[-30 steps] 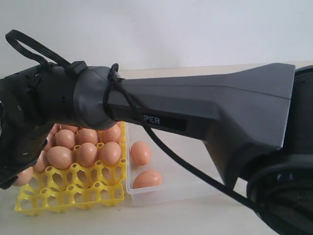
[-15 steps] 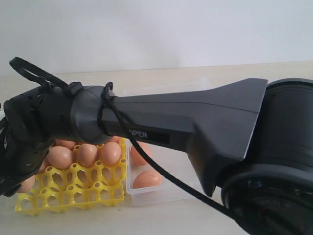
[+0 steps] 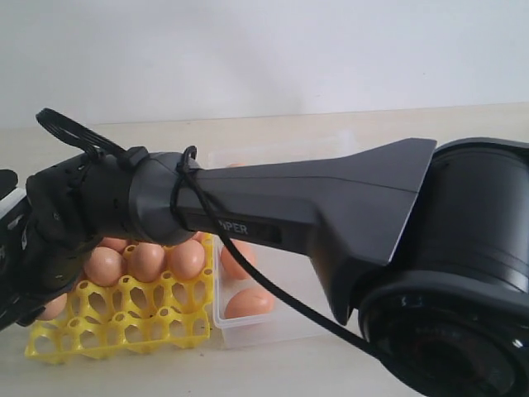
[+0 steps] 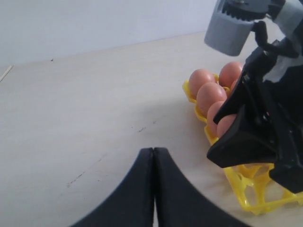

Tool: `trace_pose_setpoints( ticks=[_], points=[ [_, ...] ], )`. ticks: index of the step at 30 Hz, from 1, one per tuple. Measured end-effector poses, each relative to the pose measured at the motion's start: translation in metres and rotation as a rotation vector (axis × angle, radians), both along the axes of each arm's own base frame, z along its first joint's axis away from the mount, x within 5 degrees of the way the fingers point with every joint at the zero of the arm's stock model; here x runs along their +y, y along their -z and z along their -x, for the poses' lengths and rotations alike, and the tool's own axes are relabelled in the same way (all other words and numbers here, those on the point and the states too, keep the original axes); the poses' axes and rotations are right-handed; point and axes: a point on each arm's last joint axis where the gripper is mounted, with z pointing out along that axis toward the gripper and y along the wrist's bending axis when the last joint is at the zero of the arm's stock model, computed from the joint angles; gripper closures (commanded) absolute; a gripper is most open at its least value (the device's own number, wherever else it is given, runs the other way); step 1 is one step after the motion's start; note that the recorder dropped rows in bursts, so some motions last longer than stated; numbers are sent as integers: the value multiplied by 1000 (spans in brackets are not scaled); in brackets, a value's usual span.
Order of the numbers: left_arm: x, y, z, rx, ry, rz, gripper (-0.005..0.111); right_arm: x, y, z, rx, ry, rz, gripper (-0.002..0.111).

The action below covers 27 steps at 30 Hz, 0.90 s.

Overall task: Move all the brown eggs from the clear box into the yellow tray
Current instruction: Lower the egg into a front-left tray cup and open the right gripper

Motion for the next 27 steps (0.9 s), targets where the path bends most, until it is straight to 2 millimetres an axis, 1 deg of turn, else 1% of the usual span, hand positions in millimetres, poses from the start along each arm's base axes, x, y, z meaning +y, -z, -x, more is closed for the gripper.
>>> trace_pose_setpoints(
  ticks=[3,11,12,13,14,16,19,22,27],
  points=[
    [0,0,0,0,0,0,107,0,6,0,9,1,8,108],
    [0,0,0,0,0,0,107,0,9,0,13,2,13,107],
    [0,0,0,0,0,0,107,0,9,0,13,2,13,101],
    [0,0,0,0,0,0,107,1,10,0,17,3,12,97],
    [0,0,0,0,0,0,107,1,10,0,20,3,10,87],
    [0,0,0,0,0,0,107,1,10,1,24,2,7,75],
    [0,0,0,0,0,0,107,1,10,1,31,4,3,59],
    [0,0,0,0,0,0,107,1,10,1,31,4,3,53],
    [0,0,0,0,0,0,107,1,10,1,33,4,2,52]
  ],
)
